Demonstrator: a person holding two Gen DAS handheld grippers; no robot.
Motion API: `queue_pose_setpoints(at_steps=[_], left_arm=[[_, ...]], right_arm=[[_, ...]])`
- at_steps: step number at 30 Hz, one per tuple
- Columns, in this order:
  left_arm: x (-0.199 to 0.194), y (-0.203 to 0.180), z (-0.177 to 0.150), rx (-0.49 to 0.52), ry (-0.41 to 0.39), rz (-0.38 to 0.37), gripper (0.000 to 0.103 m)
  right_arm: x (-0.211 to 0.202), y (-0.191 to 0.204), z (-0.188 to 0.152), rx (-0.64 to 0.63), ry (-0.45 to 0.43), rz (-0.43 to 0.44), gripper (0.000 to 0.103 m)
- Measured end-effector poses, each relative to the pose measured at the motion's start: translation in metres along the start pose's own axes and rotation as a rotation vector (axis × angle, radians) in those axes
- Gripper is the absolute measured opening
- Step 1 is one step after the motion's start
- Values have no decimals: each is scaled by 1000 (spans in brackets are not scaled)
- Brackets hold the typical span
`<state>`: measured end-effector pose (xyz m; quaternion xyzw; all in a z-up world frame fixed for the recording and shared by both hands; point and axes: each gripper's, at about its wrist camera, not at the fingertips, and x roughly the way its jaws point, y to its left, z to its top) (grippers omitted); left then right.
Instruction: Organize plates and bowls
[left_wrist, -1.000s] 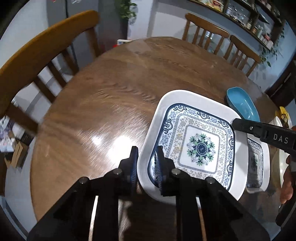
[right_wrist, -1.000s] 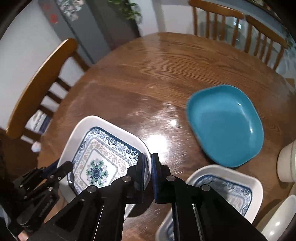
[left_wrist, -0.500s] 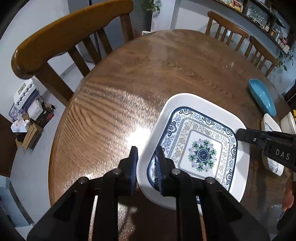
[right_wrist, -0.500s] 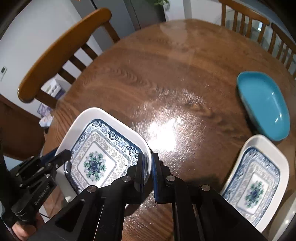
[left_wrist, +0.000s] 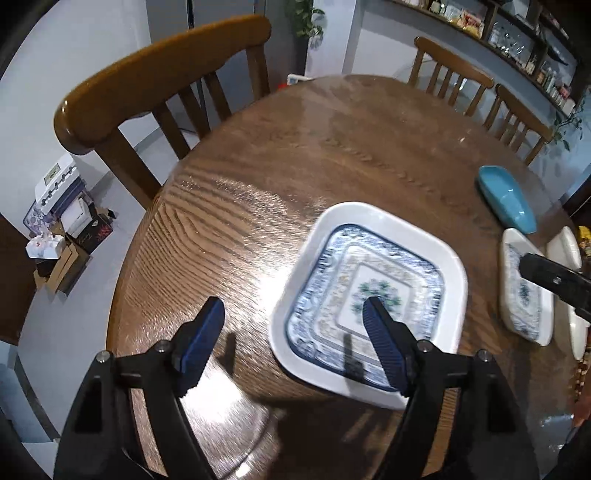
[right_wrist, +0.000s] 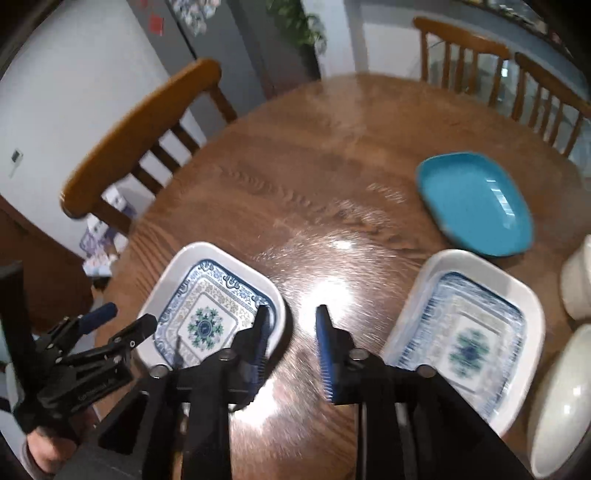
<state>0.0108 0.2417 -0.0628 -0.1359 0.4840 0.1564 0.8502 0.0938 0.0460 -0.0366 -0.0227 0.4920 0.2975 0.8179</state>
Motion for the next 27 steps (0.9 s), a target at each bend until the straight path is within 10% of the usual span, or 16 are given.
queue_pose_setpoints(at_steps=[11,27], left_arm=[[-22,-68,-15,130,-17,-126,81],[14,-170,2,351,-13,-199,81]], right_arm=[[-80,-89,-77,252,-86,-66,40],[-54,-137,-127,505,-85,-83,40]])
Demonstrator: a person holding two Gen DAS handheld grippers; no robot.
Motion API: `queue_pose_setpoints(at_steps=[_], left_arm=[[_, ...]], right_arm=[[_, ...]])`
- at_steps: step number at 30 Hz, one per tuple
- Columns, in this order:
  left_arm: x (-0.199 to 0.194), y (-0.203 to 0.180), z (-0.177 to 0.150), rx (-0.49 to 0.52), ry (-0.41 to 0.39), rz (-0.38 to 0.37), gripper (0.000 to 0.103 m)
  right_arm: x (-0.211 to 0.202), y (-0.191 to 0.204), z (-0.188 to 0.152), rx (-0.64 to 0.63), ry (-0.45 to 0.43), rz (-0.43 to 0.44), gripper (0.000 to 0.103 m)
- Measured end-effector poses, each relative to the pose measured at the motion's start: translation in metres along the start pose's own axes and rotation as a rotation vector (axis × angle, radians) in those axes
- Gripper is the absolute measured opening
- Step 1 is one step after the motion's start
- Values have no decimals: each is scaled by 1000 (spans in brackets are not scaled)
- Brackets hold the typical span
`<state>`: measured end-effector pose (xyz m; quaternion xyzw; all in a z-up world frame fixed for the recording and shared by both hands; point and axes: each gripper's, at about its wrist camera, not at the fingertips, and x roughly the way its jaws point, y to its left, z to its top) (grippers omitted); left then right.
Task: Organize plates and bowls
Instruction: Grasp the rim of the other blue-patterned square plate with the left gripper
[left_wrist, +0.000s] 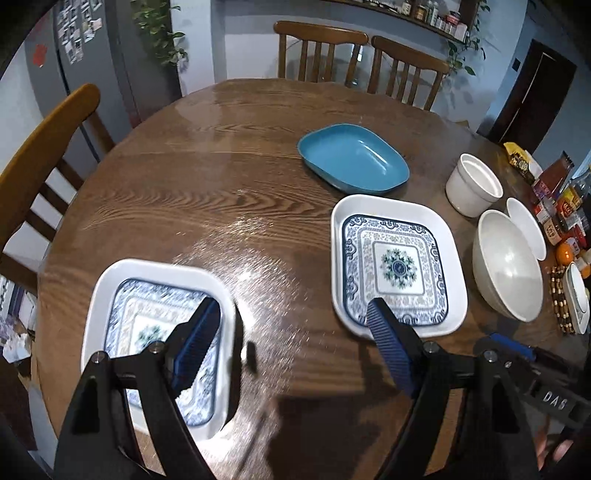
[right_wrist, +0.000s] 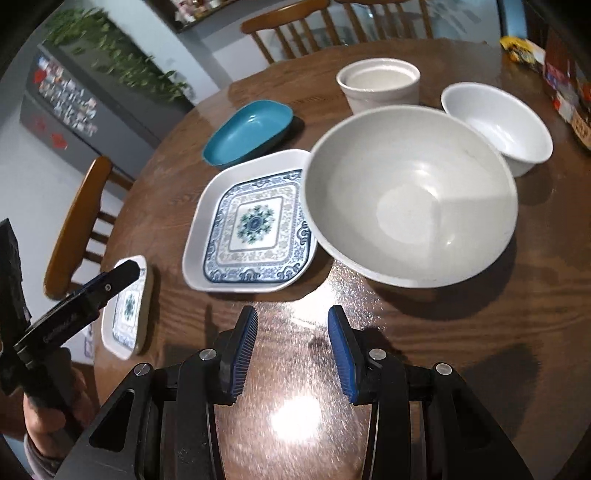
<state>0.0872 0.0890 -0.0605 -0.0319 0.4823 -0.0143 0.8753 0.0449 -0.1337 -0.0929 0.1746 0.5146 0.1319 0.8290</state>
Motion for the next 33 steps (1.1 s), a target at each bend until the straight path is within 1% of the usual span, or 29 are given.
queue_pose_setpoints(at_steps=[6,7,8,10,12,14,15,17,19,21,23,24,25,27,28,30,33], left_arm=[[29,-13,10,55,24,17,79],[35,-14,12,62,34,21,75],[40,-15,13,65,44,20,69],[52,-18,17,75,72,9,62],[63,-24,20,100,89,18,57],[70,-26,22,114,110,12,46],[73,-26,22,120,124,3,44],[73,-25,22,138,125,-7,36],[70,-24,22,157,149,-31,31],[68,-23,18,186,164,-35,31],[66,-18,15,228,165,-16,31],[66,-15,14,232,172,-11,31],[65,-12,12,233,183,-17,30],[65,-4,12,225,207,-55,31],[66,-1,13,222,213,-61,30],[67,3,14,217,218,-68,30],[69,5,15,198,221,-82,30]], right_arm=[[17,3,3,86,-79,-71,40],[20,4,3,98,-85,-77,40],[24,5,3,112,-90,-82,40],[28,6,4,129,-101,-99,40],[31,8,6,138,-118,-127,40],[32,9,8,148,-134,-144,40],[33,9,8,154,-138,-153,40],[36,10,9,164,-138,-159,40],[36,11,11,159,-143,-168,40],[37,13,12,154,-140,-170,40],[36,15,14,143,-141,-177,40],[37,15,15,142,-138,-181,40],[37,14,15,144,-132,-180,40],[41,16,16,128,-117,-184,40],[42,18,17,116,-115,-189,40],[46,24,20,94,-98,-173,40],[53,35,25,40,-89,-191,40]])
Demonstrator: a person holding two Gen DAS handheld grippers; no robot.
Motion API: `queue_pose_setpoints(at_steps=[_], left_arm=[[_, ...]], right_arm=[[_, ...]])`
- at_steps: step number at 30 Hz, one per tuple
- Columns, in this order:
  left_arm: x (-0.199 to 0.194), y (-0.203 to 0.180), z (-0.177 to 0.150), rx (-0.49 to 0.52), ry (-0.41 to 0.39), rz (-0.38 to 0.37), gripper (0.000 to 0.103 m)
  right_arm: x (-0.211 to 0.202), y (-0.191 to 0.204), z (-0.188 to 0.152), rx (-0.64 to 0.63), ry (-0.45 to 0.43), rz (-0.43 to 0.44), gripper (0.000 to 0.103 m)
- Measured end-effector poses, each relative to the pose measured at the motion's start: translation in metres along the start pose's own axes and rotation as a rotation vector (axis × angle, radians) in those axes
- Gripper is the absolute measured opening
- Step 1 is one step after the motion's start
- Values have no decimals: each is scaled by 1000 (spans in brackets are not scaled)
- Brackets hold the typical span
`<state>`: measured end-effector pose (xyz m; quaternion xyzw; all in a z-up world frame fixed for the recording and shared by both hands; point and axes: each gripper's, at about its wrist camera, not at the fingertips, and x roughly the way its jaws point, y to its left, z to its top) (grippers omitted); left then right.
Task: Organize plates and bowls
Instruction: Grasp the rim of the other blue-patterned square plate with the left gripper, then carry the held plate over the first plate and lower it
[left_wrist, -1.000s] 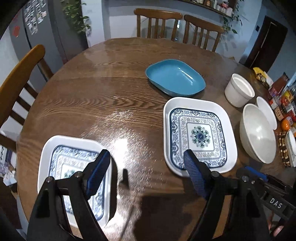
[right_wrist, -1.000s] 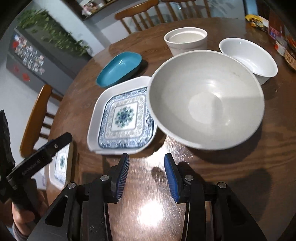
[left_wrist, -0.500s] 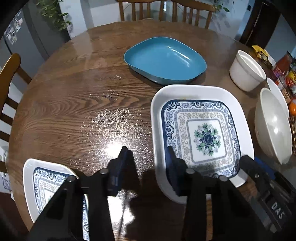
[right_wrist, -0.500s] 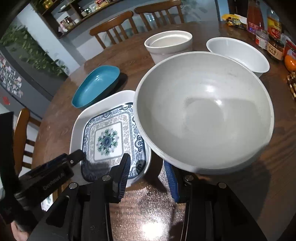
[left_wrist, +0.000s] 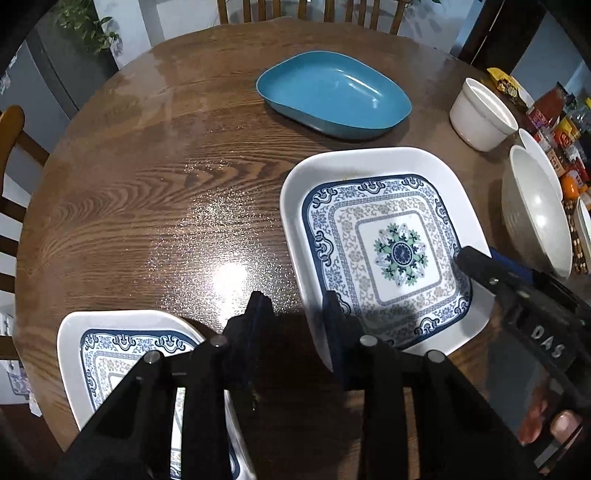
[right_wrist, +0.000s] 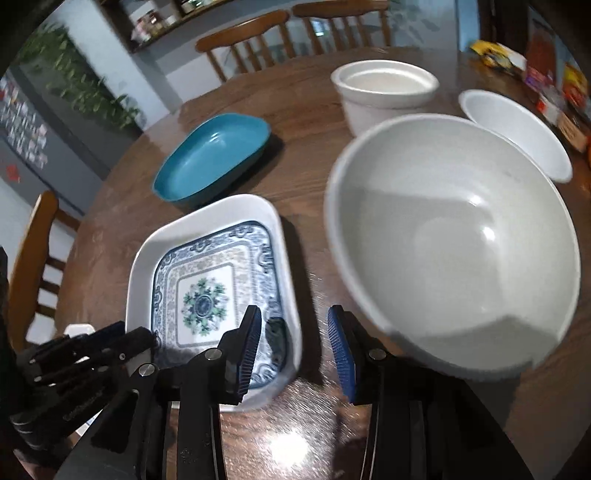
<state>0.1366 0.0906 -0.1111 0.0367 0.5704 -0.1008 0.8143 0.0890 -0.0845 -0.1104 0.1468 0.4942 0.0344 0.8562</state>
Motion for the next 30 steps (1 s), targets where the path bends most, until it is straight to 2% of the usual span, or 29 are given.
queue_pose_setpoints(at_steps=[1,2,3,4,5,8,12,24,30], left_arm=[[0,0,0,-2,-2,-4,28],[0,0,0,-3,-4,-8,21],[0,-1,-1,-4,-7,-7,17],[0,1,1,-6,-7,-7,12],[0,1,2,-10,-8,-10,12],[-4,2,2,-24,-18,-6,12],[-9,2,-2,-41,-41,-12,12],[-65,0,-26,-53,-156,2,12],[-93,15,-40,-112,-207,43,12]], right_arm=[[0,2,1,-12,0,-7,37],[2,5,1,-30,6,-9,27],[3,8,2,-46,5,-24,22],[4,10,3,-56,10,-26,11],[4,9,4,-62,17,-14,9],[4,11,5,-96,26,-27,9],[-1,6,6,-91,35,11,8],[-49,6,-1,-116,-10,110,7],[-67,33,-5,-176,-28,174,8]])
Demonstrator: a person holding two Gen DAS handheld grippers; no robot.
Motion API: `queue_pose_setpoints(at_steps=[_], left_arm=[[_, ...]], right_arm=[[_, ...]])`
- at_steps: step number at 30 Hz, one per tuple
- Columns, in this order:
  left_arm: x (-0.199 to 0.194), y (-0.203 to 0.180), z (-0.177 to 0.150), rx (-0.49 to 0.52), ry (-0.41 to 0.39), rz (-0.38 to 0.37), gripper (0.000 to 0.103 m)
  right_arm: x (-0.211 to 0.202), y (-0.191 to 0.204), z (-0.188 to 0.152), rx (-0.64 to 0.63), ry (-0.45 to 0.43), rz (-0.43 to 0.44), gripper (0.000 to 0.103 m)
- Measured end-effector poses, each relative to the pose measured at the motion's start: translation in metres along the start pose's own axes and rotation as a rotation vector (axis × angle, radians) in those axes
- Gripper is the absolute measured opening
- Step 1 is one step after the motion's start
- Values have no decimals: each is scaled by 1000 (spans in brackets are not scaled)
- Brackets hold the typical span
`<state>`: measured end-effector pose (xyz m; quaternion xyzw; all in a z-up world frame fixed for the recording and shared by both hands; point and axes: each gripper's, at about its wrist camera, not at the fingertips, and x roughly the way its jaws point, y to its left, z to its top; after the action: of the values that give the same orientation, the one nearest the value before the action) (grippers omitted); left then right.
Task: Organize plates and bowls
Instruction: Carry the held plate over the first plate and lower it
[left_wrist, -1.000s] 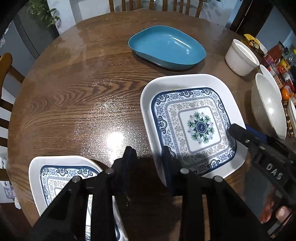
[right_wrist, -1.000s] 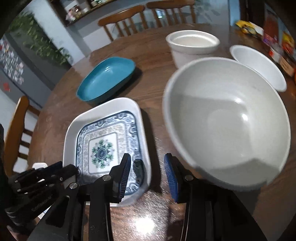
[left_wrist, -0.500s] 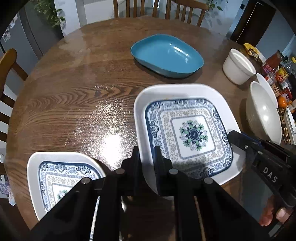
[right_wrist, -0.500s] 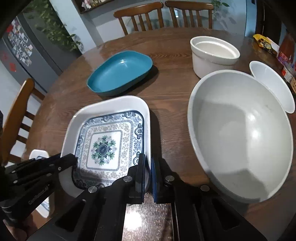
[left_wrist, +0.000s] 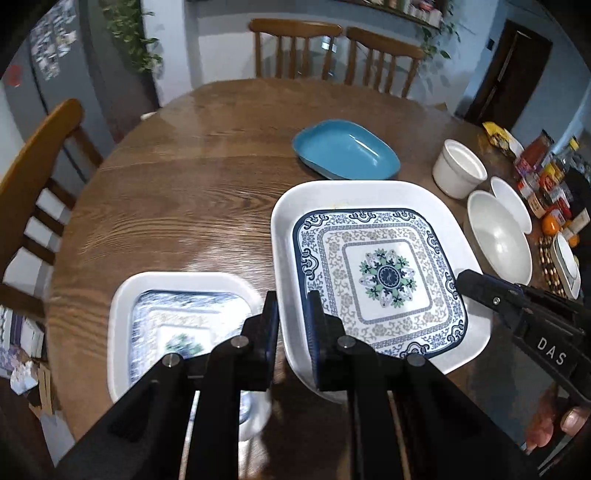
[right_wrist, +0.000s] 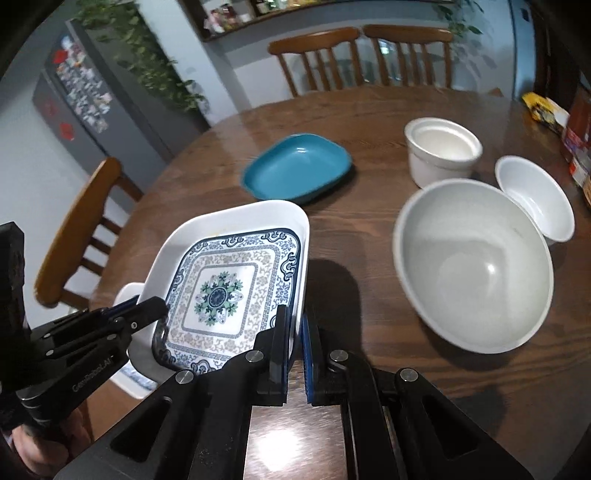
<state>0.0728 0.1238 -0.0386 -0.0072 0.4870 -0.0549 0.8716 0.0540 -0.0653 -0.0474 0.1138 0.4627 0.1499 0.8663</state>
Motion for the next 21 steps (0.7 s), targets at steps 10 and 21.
queue_pose_setpoints(at_steps=[10,21], left_arm=[[-36,67,-26,-128,-28,134,12],[-12,119,-51,-218,59,212,13]], right_arm=[[18,71,-3,-121,44,127,9],[64,120,-30,-199,164,173,11]])
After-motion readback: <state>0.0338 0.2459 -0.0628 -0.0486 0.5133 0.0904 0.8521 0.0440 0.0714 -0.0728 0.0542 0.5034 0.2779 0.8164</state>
